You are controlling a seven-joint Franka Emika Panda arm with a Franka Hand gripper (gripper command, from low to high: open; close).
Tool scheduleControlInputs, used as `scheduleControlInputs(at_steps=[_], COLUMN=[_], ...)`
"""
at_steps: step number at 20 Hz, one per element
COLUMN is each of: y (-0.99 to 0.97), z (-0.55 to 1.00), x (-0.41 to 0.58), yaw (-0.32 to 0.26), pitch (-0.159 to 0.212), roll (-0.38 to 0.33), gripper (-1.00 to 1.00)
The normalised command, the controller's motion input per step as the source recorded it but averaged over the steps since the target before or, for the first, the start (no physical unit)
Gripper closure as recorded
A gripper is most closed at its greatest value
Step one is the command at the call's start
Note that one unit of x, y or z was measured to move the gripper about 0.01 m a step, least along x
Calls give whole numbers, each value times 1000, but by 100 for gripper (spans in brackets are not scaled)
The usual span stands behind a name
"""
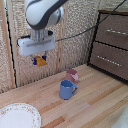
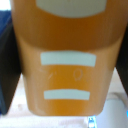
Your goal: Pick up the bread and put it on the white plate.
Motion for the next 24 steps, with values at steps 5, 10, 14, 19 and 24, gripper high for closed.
scheduleControlInputs(at_steps=[5, 10, 14, 19, 24], y=[810, 879, 827, 559, 257], z=[394, -50, -311, -322, -389], x=[-491, -214, -37, -4, 129], yaw=[0, 4, 27, 44, 44], pitch=[4, 48, 87, 90, 74], roll=[0, -24, -18, 0, -14], gripper=[100, 100, 100, 100, 100])
